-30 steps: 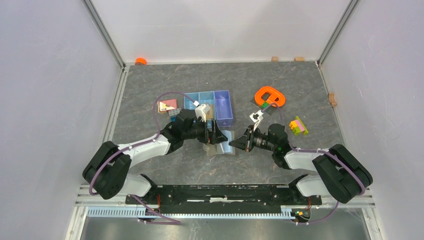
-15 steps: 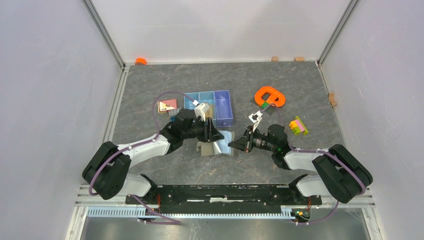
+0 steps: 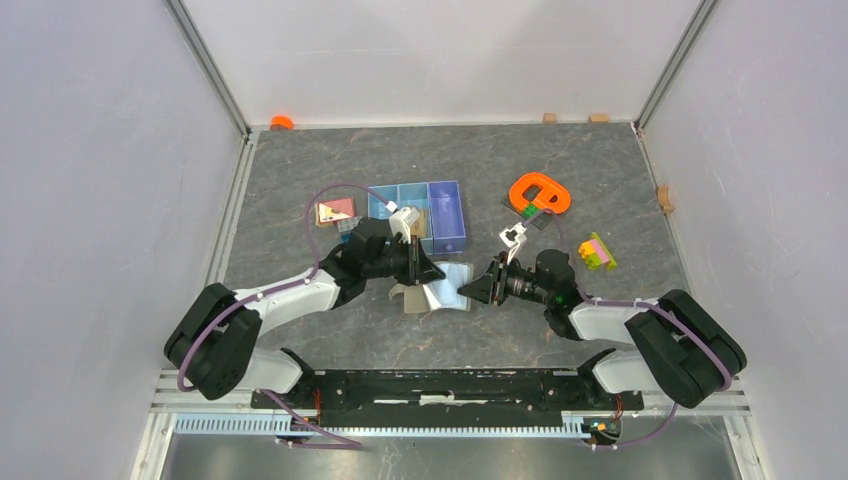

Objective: Take the credit cards out of the card holder
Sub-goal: Remove the credit card from the card holder.

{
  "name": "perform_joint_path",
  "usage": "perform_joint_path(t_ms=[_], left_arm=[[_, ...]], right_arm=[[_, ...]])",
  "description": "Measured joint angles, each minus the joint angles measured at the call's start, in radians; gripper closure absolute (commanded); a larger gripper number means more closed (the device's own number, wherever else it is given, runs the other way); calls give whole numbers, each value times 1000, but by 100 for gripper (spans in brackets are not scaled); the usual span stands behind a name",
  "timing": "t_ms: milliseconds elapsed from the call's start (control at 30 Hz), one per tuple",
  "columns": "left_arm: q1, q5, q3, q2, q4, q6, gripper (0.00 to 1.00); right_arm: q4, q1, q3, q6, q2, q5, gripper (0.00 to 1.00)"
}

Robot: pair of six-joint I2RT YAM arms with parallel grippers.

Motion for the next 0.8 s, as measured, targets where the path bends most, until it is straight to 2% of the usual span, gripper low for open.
perform_joint_path(t_ms=[667, 800], left_arm=[[64, 122, -53, -24, 121, -84, 90], [68, 138, -66, -40, 140, -89, 91]], right_arm=[[56, 2, -23, 21, -80, -19, 66], [91, 2, -35, 37, -90, -32, 79]])
